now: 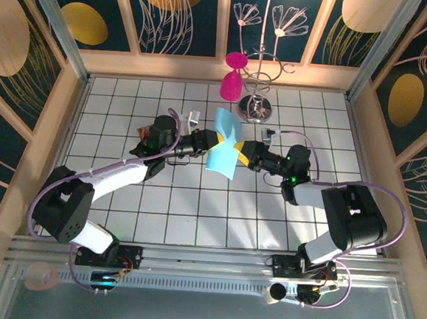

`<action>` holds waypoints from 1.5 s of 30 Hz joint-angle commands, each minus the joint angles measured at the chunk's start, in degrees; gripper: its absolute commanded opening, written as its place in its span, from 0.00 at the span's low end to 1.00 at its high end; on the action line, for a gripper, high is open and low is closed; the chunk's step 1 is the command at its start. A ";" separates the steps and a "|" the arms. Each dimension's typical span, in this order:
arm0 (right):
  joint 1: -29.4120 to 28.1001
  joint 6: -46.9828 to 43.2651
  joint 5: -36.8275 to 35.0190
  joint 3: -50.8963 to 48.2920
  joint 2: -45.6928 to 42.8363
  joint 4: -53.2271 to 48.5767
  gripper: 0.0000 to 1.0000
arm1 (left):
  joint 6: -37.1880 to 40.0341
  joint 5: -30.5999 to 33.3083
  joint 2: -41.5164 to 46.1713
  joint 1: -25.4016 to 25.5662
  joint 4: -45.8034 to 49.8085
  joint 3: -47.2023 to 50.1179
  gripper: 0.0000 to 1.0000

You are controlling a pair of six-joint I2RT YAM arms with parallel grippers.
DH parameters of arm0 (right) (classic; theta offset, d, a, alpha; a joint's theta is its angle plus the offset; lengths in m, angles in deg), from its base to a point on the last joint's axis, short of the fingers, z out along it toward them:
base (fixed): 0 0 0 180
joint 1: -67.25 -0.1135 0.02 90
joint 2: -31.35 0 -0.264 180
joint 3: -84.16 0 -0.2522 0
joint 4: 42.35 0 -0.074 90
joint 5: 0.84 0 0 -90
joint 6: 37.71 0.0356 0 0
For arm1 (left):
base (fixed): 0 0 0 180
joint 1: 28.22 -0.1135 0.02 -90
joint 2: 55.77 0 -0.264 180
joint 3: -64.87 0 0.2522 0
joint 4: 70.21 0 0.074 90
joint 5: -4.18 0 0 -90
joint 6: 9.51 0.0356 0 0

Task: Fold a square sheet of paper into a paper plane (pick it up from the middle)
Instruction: First fold in half a square sheet of paper at the center of the table.

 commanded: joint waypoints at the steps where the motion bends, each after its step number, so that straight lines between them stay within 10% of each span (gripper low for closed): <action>1: 0.21 -1.81 0.50 1.52 -1.73 -0.88 0.55 | 1.90 1.76 -0.65 -0.55 3.59 0.37 0.28; 22: -1.39 -13.31 -8.14 4.69 -4.81 -25.87 0.05 | 2.80 6.16 -2.11 -0.72 5.40 4.79 0.36; 32: -5.53 -20.60 -13.58 10.78 -1.93 -45.60 0.03 | 6.36 13.77 -0.36 -0.80 5.89 13.26 0.70; 45: -13.58 -15.14 -14.92 20.86 10.07 -40.96 0.03 | 13.86 23.41 8.73 -3.28 16.88 14.94 0.87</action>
